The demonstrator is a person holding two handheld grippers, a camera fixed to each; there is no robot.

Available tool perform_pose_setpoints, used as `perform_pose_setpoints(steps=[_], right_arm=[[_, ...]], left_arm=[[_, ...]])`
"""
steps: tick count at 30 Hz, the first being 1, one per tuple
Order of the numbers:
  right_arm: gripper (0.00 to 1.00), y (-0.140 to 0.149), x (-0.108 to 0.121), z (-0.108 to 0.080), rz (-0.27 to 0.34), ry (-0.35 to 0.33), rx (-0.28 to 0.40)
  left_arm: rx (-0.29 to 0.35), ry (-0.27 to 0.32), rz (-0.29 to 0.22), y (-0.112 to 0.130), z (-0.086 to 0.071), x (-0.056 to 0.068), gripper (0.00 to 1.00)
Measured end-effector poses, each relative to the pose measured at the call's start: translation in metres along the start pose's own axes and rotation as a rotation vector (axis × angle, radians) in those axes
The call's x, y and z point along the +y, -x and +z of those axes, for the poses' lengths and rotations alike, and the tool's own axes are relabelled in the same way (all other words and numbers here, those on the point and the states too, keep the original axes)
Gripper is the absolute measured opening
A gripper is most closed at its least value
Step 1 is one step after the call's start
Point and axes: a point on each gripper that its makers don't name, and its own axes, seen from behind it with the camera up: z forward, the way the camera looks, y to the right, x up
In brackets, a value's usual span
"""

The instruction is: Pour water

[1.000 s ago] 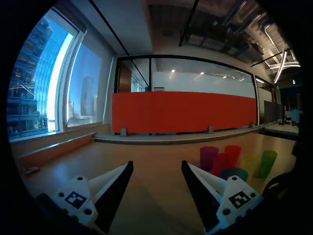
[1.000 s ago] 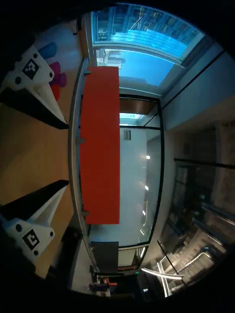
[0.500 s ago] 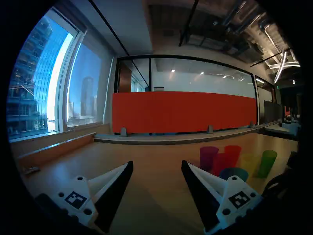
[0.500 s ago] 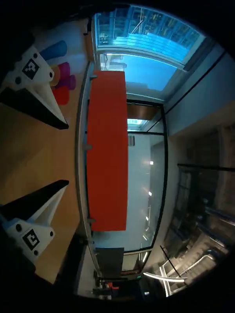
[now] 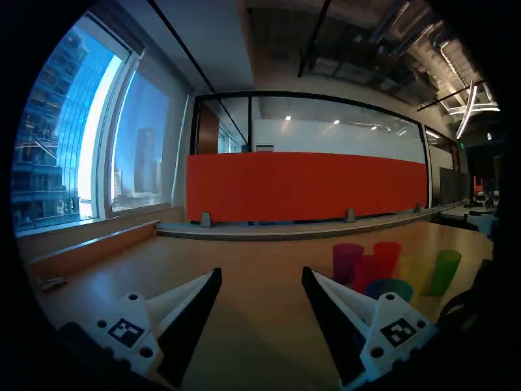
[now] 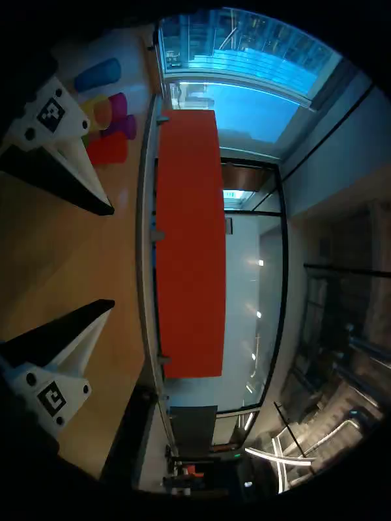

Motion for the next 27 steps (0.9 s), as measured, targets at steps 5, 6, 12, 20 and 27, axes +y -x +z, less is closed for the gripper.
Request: perform_pose_setpoints(steps=[5,6,12,20,27], right_arm=[[1.0,0.0041,0.0024,0.0012,-0.003,0.002,-0.012],[1.0,0.0047,0.0027,0.0014,-0.005,0.002,-0.013],[1.0,0.0055,0.0028,0.0016,-0.015,0.002,-0.015],[1.0,0.0044,0.0025,0.0019,-0.015,0.002,-0.014],[1.0,0.0049,0.0021,0.0017,-0.015,0.0,-0.014]], left_arm=[[0.0,0.0,0.0,-0.0001,0.0001,0.0,0.91],[0.0,0.0,0.0,0.0,0.0001,0.0,0.91],[0.0,0.0,0.0,0.0,0.0001,0.0002,0.91],[0.0,0.0,0.0,0.0001,-0.0003,0.0002,0.91],[0.0,0.0,0.0,0.0,-0.0006,-0.0001,0.91]])
